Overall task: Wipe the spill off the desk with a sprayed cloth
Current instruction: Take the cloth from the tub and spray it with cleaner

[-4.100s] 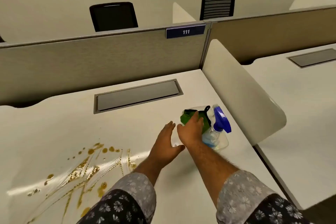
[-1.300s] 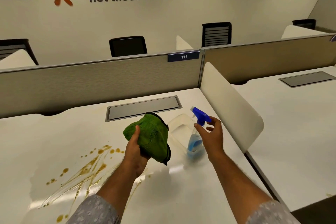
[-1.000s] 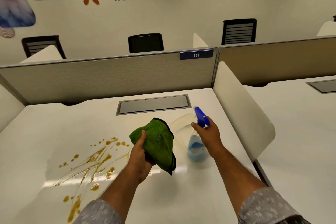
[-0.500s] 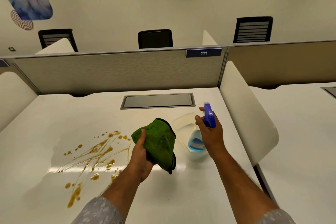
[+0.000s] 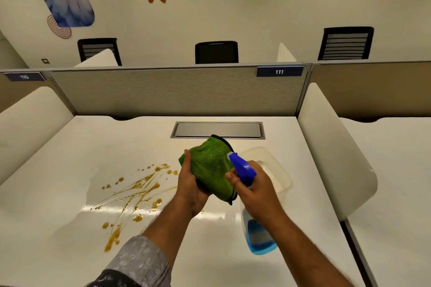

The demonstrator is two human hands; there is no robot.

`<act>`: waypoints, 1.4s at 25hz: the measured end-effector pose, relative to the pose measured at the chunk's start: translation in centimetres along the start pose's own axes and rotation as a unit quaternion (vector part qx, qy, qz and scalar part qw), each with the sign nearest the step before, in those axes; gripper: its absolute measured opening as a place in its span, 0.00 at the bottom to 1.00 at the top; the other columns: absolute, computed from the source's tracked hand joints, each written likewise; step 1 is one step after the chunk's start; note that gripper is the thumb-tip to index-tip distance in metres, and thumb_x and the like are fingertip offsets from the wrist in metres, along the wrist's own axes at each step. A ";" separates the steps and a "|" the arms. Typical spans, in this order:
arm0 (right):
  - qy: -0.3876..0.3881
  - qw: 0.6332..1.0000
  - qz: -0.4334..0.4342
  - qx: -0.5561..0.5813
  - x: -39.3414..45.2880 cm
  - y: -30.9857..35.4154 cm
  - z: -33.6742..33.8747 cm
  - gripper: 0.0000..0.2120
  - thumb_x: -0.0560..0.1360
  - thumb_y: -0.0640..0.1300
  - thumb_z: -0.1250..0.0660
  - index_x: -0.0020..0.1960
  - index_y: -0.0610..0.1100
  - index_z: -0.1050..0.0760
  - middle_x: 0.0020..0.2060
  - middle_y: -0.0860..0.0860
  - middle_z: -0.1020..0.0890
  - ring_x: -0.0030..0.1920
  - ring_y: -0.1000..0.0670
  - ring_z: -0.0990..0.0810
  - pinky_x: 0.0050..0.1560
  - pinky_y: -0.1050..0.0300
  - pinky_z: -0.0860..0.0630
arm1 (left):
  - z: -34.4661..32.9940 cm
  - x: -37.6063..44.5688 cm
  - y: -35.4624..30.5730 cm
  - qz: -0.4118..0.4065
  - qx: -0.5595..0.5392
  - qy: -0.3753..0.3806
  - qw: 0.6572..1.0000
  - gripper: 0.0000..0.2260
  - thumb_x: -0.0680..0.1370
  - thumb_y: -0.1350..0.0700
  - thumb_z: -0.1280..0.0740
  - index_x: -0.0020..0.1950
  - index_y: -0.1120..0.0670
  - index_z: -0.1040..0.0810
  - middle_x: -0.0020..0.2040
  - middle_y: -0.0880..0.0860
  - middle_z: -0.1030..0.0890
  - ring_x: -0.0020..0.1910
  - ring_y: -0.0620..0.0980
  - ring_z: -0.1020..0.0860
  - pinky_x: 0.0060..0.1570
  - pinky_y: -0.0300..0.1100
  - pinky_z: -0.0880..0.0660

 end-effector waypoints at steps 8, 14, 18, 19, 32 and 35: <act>0.007 0.999 -0.032 -0.027 -1.2 -1.4 -1.3 0.18 0.75 0.64 0.29 0.43 0.50 0.25 0.35 0.50 0.23 0.36 0.49 0.24 0.38 0.56 0.24 | 0.0 -1.0 -0.3 -0.013 -0.033 -0.008 0.999 0.37 0.78 0.27 0.41 0.73 0.54 0.21 0.67 0.62 0.16 0.68 0.66 0.20 0.65 0.63 0.22; 0.002 0.998 -0.051 -0.048 -3.3 -3.2 0.0 0.18 0.73 0.65 0.30 0.46 0.50 0.24 0.38 0.49 0.21 0.39 0.47 0.22 0.42 0.49 0.21 | 0.3 -0.7 -0.4 -0.013 -0.067 0.000 0.998 0.36 0.77 0.26 0.40 0.73 0.51 0.21 0.68 0.61 0.16 0.69 0.67 0.21 0.70 0.72 0.29; 0.003 0.997 -0.061 -0.043 -4.2 -3.1 0.7 0.21 0.72 0.67 0.31 0.46 0.49 0.24 0.38 0.49 0.21 0.39 0.46 0.22 0.42 0.47 0.21 | -0.3 -1.2 0.4 -0.001 -0.068 0.007 0.998 0.36 0.78 0.27 0.40 0.73 0.51 0.21 0.67 0.61 0.16 0.69 0.66 0.21 0.69 0.70 0.28; -0.003 0.998 -0.058 -0.033 -4.3 -3.0 1.1 0.19 0.73 0.65 0.29 0.47 0.50 0.23 0.39 0.49 0.20 0.40 0.46 0.21 0.43 0.49 0.21 | -0.4 -1.4 0.6 0.000 -0.069 0.007 0.998 0.35 0.78 0.27 0.41 0.72 0.52 0.20 0.66 0.61 0.15 0.68 0.66 0.21 0.69 0.70 0.28; -0.120 0.983 -0.120 0.072 -5.8 -6.9 4.8 0.21 0.70 0.58 0.26 0.60 0.62 0.28 0.58 0.54 0.18 0.55 0.63 0.19 0.52 0.68 0.21 | -0.4 -2.7 3.0 0.024 -0.060 0.024 0.998 0.34 0.79 0.28 0.41 0.72 0.51 0.20 0.66 0.61 0.15 0.69 0.66 0.21 0.72 0.73 0.32; -0.124 0.982 -0.127 0.061 -6.3 -7.3 5.2 0.30 0.66 0.64 0.23 0.65 0.62 0.29 0.62 0.51 0.20 0.59 0.53 0.20 0.51 0.70 0.20 | 0.0 -2.9 3.5 0.024 -0.056 0.022 0.998 0.33 0.79 0.28 0.40 0.71 0.51 0.20 0.66 0.61 0.15 0.69 0.66 0.21 0.72 0.73 0.32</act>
Point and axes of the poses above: each hand's wrist, its own x-axis towards the middle knuckle, its own z-axis out of the back of the hand, y = z × x, the point moved 1 cm from there along x, towards the middle knuckle
